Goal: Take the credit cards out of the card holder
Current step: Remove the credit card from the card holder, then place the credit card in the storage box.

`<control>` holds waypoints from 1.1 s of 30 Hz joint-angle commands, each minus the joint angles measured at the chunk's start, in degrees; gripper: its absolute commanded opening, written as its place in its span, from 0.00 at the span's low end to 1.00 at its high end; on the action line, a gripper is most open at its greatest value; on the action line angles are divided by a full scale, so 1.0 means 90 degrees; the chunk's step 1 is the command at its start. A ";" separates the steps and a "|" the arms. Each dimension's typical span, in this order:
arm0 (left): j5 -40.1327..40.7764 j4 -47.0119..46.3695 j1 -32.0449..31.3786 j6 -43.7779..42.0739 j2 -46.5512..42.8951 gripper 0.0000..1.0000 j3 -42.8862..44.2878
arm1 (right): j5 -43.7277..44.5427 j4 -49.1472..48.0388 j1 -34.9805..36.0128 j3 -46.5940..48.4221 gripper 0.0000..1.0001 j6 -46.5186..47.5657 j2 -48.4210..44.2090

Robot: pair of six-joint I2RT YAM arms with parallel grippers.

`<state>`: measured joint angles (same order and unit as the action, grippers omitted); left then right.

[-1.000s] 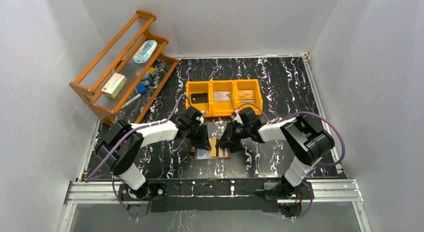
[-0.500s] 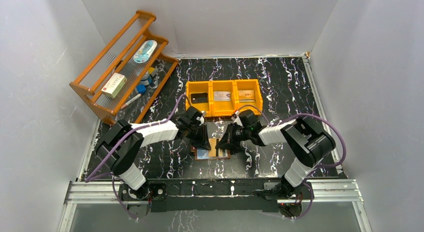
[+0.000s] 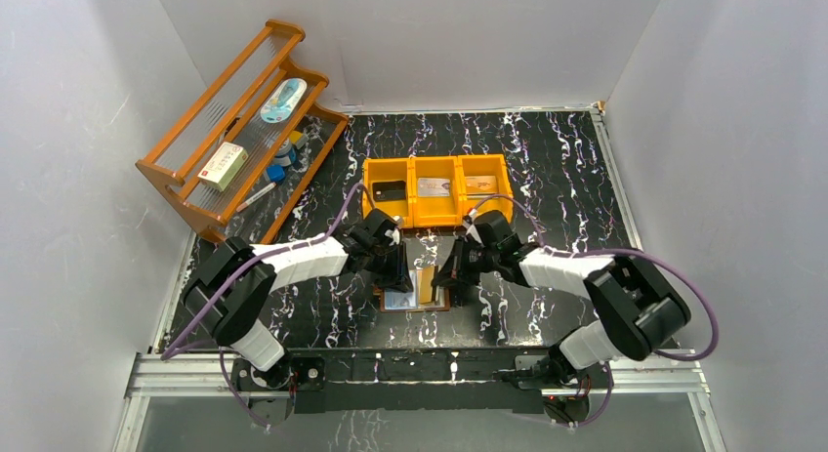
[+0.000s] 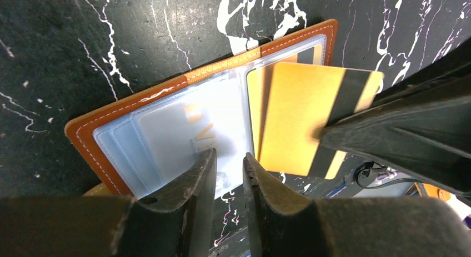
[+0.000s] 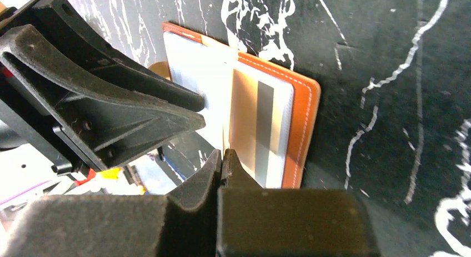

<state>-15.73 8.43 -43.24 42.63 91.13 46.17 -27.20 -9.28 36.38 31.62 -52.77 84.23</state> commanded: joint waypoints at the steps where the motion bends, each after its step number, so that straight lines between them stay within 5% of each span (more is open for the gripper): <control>1: 0.0540 0.0553 0.0000 -0.0103 -0.0238 0.27 -0.0191 | 0.0586 0.0947 -0.0040 0.0359 0.00 0.0585 -0.0656; 9: 0.0843 0.0604 0.0000 -0.0057 -0.0849 0.33 -0.0018 | 0.1770 0.1904 -0.0042 0.1066 0.00 0.1585 -0.1838; 20: 0.2522 0.1515 0.0057 -0.0106 -0.2322 0.81 0.0077 | 0.5048 0.2466 -0.0359 0.2624 0.00 0.4518 -0.1746; 26: 0.2998 0.1905 0.0097 -0.0087 -0.2687 0.92 0.0085 | 0.4441 0.2523 -0.0901 0.3474 0.00 0.6034 -0.0700; 33: 0.3188 0.2162 0.0108 -0.0142 -0.2912 0.98 0.0066 | 0.4421 0.1476 -0.0975 0.3290 0.00 0.7971 -0.0393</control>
<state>9.82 24.80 -42.54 42.13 67.31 45.80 12.60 12.23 28.08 60.69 4.27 81.10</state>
